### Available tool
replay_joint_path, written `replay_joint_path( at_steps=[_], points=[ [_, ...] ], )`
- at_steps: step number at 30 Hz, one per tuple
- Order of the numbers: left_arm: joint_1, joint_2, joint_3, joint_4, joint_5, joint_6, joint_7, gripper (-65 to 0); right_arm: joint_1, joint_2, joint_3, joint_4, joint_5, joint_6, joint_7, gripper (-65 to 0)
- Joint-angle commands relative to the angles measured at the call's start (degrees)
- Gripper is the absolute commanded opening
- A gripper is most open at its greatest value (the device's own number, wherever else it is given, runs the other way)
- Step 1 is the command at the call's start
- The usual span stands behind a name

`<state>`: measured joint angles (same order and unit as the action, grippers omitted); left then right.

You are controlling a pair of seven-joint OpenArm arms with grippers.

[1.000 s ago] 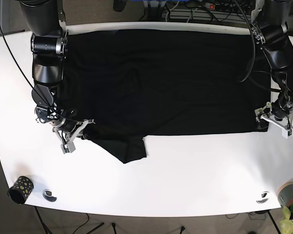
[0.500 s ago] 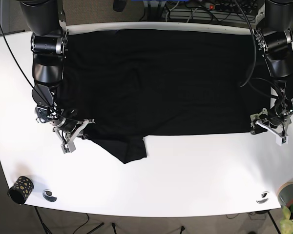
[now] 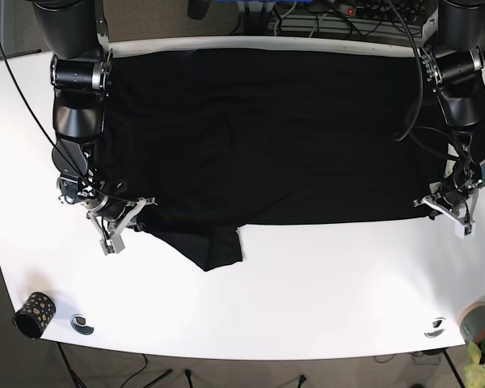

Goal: Fold the T-shirt properly
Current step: 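Lift the pinched edges and fold them toward the shoulder edge with both grippers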

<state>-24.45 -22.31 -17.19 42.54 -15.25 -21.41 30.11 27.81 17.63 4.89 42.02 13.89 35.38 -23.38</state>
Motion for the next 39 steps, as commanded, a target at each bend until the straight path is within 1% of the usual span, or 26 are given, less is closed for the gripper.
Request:
replay_joint_path(
  at_steps=[1, 5, 9, 11, 15, 24, 29, 31, 36, 39],
  points=[
    [-1.3, -1.0, -0.1, 2.9, -0.4, -0.1, -0.8, -65.0, 1.9, 0.9, 0.3, 4.0, 1.2, 0.36, -0.4, -61.4],
    [-0.1, -1.0, -0.1, 6.9, -0.4, -0.1, -0.9, -65.0, 0.8, 1.0, 0.5, 10.2, 1.2, 0.36, -4.4, -61.4],
    [1.1, -1.0, -0.1, 11.0, -0.6, -0.2, -0.8, -65.0, -0.3, 1.0, 4.7, 16.5, 1.2, 0.36, -8.5, -61.4],
    [1.8, -0.9, -0.1, 12.8, -0.7, -0.2, -0.8, -65.0, -0.6, 0.8, 6.5, 18.1, 1.2, 0.71, -10.2, -61.4],
    [3.6, -0.9, -0.1, 16.7, -0.7, -0.2, -0.7, -65.0, -1.5, 0.9, 9.5, 22.2, 1.2, 0.80, -13.9, -61.4],
    [7.3, -0.9, -0.3, 23.0, -0.8, -0.3, -0.6, -65.0, -6.6, 0.9, 12.8, 33.5, 1.2, 0.80, -19.7, -61.4],
    [11.6, -0.9, -0.3, 29.9, -0.8, -0.3, -0.5, -65.0, -10.7, 0.9, 14.4, 41.2, 1.2, 0.80, -23.6, -61.4],
    [13.5, -0.9, -0.3, 32.8, -0.8, -0.3, -0.5, -65.0, -12.6, 0.6, 16.1, 44.4, 1.2, 0.80, -25.4, -61.4],
    [16.5, -0.9, -0.6, 36.0, -0.8, -0.3, 2.1, -65.0, -16.9, 0.5, 19.1, 49.5, 1.3, 0.89, -27.3, -61.4],
    [18.4, -0.9, -3.3, 37.8, -0.9, -0.3, 3.5, -65.0, -19.7, 0.5, 20.2, 52.4, 1.3, 0.89, -27.8, -61.4]
  ],
)
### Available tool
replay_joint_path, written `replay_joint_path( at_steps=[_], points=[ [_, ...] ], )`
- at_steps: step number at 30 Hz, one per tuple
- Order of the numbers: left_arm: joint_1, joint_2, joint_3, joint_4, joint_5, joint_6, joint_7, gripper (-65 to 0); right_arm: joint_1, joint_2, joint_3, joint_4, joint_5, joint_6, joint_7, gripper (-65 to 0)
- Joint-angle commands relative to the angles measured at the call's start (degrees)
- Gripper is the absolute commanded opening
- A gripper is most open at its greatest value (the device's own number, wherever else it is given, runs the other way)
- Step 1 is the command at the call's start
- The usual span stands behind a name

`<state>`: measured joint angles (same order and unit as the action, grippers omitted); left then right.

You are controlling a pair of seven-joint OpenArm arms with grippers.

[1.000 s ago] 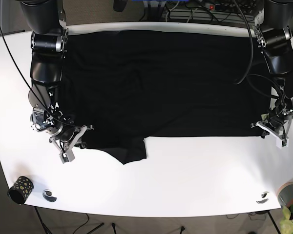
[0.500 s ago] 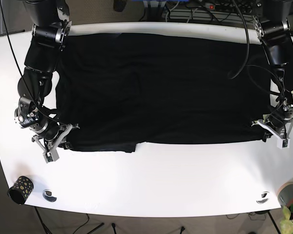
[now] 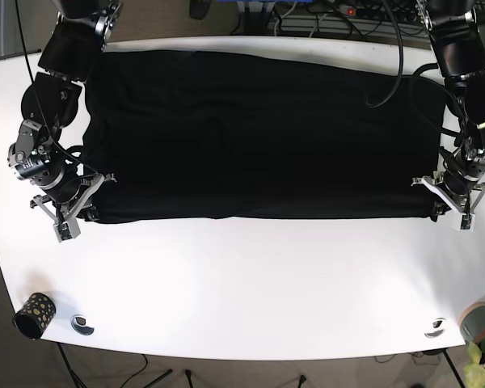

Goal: Fold the T-shirt properly
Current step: 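Lift the pinched edges and fold them toward the shoulder edge with both grippers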

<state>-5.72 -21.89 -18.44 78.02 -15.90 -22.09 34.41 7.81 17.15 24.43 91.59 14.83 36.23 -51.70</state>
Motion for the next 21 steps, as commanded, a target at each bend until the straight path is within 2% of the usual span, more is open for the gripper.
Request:
replay_joint_path(
  at_steps=[1, 4, 7, 9, 14, 19, 21],
  points=[
    [0.4, -1.2, -3.0, 3.2, -0.2, 0.3, -0.4, -65.0, -0.6, 1.0, 0.7, 4.0, 0.3, 0.04, 0.0, -61.4],
    [1.9, -0.2, -4.5, 5.5, -0.2, -1.7, 0.9, -65.0, -3.3, 1.0, 1.0, 7.4, 0.3, 0.04, -1.7, -61.4],
    [2.6, 1.3, -7.1, 8.4, 0.1, -4.2, 4.5, -65.0, -5.9, 0.9, 2.3, 11.0, 0.9, 0.04, -3.4, -61.4],
    [4.1, 2.1, -9.7, 10.5, 0.2, -5.6, 8.2, -65.0, -7.9, 0.9, 3.5, 13.0, 3.0, 0.04, -4.9, -61.4],
    [5.0, 3.7, -12.5, 12.8, 0.3, -8.2, 12.9, -65.0, -11.4, 0.9, 6.9, 15.5, 9.0, 0.04, -8.8, -61.4],
    [8.6, 3.8, -12.6, 15.7, 0.3, -9.3, 15.6, -65.0, -17.4, 0.7, 7.4, 18.3, 12.6, 0.04, -10.2, -61.4],
    [10.2, 3.9, -12.6, 16.7, 0.3, -9.3, 15.6, -65.0, -19.5, -0.7, 7.4, 18.3, 13.2, 0.04, -10.2, -61.2]
  ],
)
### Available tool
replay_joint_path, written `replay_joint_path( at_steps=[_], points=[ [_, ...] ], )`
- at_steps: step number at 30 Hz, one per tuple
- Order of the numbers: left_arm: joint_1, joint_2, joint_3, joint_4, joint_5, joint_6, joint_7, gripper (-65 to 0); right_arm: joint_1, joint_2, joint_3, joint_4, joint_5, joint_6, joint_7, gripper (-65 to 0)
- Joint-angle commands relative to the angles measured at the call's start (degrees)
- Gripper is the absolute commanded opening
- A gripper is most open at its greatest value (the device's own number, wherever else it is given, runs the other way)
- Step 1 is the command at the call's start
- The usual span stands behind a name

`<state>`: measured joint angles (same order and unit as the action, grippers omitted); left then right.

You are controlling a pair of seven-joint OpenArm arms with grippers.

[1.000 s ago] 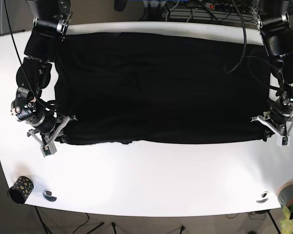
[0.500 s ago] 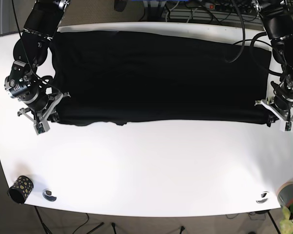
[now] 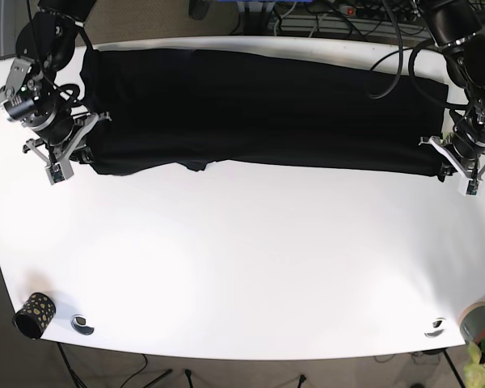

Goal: Fold the T-shirt properly
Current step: 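Lift the pinched edges and fold them toward the shoulder edge with both grippers, then release the fold and pinch the folded edge again with both grippers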

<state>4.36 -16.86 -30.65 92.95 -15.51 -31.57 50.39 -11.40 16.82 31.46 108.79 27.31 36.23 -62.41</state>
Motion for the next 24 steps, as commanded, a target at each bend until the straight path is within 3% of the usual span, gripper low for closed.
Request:
replay_joint_path(
  at_steps=[1, 9, 12, 14, 18, 20, 24],
  points=[
    [0.8, -1.1, -0.3, 2.0, -0.1, 0.2, -0.4, -65.0, -1.0, -0.8, 0.4, 1.1, 0.6, 0.04, 0.5, -61.0],
    [5.6, -1.3, 0.0, 2.0, -0.1, 0.2, -0.5, -65.0, -4.9, -3.1, 0.4, 0.5, 0.2, -0.40, 0.6, -59.9],
    [6.5, -1.5, 0.0, 1.8, 0.0, 0.2, -0.5, -64.0, -5.1, -3.1, 0.5, 0.5, 0.1, -0.49, 0.6, -49.1],
    [6.5, -1.5, 0.0, 1.4, 0.1, 0.2, -0.5, -51.8, -5.6, -3.1, 2.2, 0.4, 0.1, -0.49, 0.6, -36.3],
    [6.3, -1.6, -0.4, -0.5, 0.0, 0.2, -0.5, -27.5, -5.7, -4.5, 6.8, 0.6, 0.7, -0.05, 0.6, -22.0],
    [6.2, -1.6, -0.4, 0.4, -0.3, 0.2, -0.5, -22.6, -5.7, -4.6, 8.0, 2.4, 0.8, -0.05, 0.6, -19.8],
    [6.3, -1.6, -1.0, 5.1, -0.5, 0.1, -0.5, -22.9, -5.4, -4.3, 8.1, 4.1, 2.4, 0.04, 0.6, -17.9]
  ],
)
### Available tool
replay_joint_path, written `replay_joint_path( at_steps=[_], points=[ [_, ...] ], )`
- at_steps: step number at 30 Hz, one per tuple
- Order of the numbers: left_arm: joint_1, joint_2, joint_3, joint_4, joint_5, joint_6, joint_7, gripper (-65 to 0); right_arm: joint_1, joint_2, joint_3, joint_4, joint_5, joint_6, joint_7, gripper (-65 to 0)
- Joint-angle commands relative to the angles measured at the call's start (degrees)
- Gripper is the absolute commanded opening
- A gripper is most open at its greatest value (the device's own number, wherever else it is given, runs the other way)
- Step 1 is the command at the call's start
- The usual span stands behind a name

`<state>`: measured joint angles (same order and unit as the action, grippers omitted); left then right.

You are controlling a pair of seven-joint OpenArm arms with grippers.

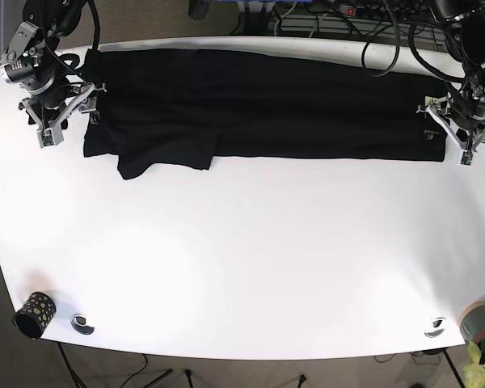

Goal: Fold the T-shirt properly
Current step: 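Release the fold and pinch the folded edge again with both grippers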

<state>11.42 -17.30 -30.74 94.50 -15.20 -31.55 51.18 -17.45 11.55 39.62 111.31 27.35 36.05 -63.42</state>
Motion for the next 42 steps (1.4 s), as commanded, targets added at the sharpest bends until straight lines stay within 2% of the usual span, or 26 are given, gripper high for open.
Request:
replay_joint_path(
  at_steps=[1, 4, 7, 13, 17, 21, 27, 32, 35, 39, 42],
  points=[
    [-0.7, -0.9, -1.1, 4.9, -0.8, 0.0, -1.3, -22.6, 1.3, 1.1, -0.1, 1.4, 3.5, 0.21, 1.6, -17.4],
    [-1.1, -0.6, -0.8, 7.3, -1.6, -2.3, -1.3, -22.9, 3.6, 1.1, -0.3, 0.8, 6.6, 0.21, 1.4, -16.0],
    [-2.8, 0.4, 0.6, 7.3, -2.9, -3.0, -1.2, -22.9, 6.9, 1.1, -3.3, -1.6, 7.1, -0.23, 1.3, -15.7],
    [-5.0, 3.1, 4.9, 5.0, 3.1, -3.0, 0.2, -22.9, 14.3, 1.2, -6.3, -12.2, 7.1, -0.23, -0.6, -15.7],
    [-5.1, 5.2, 5.3, 1.6, 6.2, -3.3, 0.1, -22.9, 18.6, 2.8, -9.5, -20.5, 7.0, -0.32, -0.6, -15.7],
    [-5.0, 5.3, 5.3, -1.2, 6.8, -3.3, 0.0, -22.9, 21.6, 4.4, -11.8, -27.8, 7.0, -0.40, 1.0, -15.9],
    [-3.7, 4.9, 5.0, -2.1, 7.0, -3.4, -0.1, -22.9, 23.0, 6.8, -17.1, -32.9, 7.0, -0.40, 4.7, -15.7],
    [-3.0, 3.9, 5.0, -2.1, 6.8, -3.4, -0.1, -22.9, 23.5, 6.8, -19.9, -35.1, 7.0, -0.40, 4.9, -16.8],
    [-2.9, 3.9, 5.0, -2.1, 6.9, -3.4, -0.1, -22.9, 23.3, 6.6, -19.7, -35.1, 7.1, -0.40, 4.9, -25.8],
    [-2.9, 3.9, 5.0, -2.1, 7.0, -3.4, -0.1, -22.9, 23.3, 6.2, -19.5, -34.9, 7.4, -0.32, 5.0, -50.4],
    [-2.9, 3.9, 5.0, -2.1, 7.0, -3.4, -0.1, -22.9, 23.2, 5.6, -19.5, -30.8, 7.4, -0.32, 4.9, -61.8]
  ],
)
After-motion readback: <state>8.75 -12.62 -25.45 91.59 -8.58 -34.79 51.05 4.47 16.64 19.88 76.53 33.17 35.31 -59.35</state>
